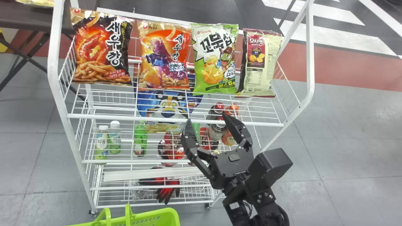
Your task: Hold basket handle with left hand then pick Saewookkang with right hand and place into basket
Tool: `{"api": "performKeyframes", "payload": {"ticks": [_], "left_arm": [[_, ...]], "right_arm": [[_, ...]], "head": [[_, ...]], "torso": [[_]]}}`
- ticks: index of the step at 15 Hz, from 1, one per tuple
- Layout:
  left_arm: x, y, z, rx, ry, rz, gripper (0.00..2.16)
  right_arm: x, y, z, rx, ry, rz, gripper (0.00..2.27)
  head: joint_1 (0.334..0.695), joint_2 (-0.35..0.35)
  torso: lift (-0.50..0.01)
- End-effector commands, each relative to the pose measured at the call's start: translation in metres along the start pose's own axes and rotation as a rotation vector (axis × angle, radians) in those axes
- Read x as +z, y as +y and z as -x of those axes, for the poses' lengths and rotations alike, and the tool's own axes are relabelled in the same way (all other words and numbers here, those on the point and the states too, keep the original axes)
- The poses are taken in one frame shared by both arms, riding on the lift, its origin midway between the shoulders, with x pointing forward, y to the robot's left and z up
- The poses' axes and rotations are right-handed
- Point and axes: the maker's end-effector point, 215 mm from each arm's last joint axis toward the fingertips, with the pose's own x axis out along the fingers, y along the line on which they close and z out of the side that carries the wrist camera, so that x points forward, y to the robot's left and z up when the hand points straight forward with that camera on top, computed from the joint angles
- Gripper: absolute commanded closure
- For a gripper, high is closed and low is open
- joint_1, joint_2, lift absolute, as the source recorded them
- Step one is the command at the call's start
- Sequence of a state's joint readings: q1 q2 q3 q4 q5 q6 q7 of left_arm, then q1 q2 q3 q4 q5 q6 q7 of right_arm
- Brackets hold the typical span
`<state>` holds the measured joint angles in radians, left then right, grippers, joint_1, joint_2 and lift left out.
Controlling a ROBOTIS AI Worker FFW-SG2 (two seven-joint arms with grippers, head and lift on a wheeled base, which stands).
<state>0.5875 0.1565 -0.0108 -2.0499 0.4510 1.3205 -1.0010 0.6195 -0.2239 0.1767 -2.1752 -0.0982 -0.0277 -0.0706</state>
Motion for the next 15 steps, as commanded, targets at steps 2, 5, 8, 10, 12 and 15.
{"api": "performKeyframes", "payload": {"ticks": [2, 5, 8, 10, 12, 15], "left_arm": [[-0.001, 0.001, 0.0, 0.005, 0.003, 0.003, 2.12], [-0.001, 0.001, 0.0, 0.007, 0.004, 0.005, 2.12], [-0.001, 0.001, 0.001, 0.008, 0.003, 0.005, 2.12], [-0.001, 0.003, 0.001, 0.012, 0.003, 0.007, 2.12], [-0.003, 0.004, -0.001, 0.015, 0.007, 0.011, 2.12], [-0.004, 0.007, -0.008, 0.004, 0.027, 0.015, 2.12]], "right_arm": [[0.0, 0.0, -0.001, 0.002, 0.002, 0.002, 0.13], [0.0, 0.002, -0.002, 0.004, 0.002, 0.001, 0.13], [0.0, 0.002, -0.002, 0.004, 0.002, 0.0, 0.13], [-0.009, 0.004, -0.014, 0.011, 0.033, 0.007, 0.13], [-0.026, 0.013, -0.043, 0.024, 0.088, 0.012, 0.11], [-0.032, 0.018, -0.09, 0.016, 0.132, 0.002, 0.09]], "head": [[0.695, -0.301], [0.695, -0.299], [0.695, -0.297], [0.695, -0.294], [0.695, -0.282], [0.695, -0.245]], "torso": [[-0.02], [-0.02], [-0.02], [-0.02], [-0.02], [-0.02]]}}
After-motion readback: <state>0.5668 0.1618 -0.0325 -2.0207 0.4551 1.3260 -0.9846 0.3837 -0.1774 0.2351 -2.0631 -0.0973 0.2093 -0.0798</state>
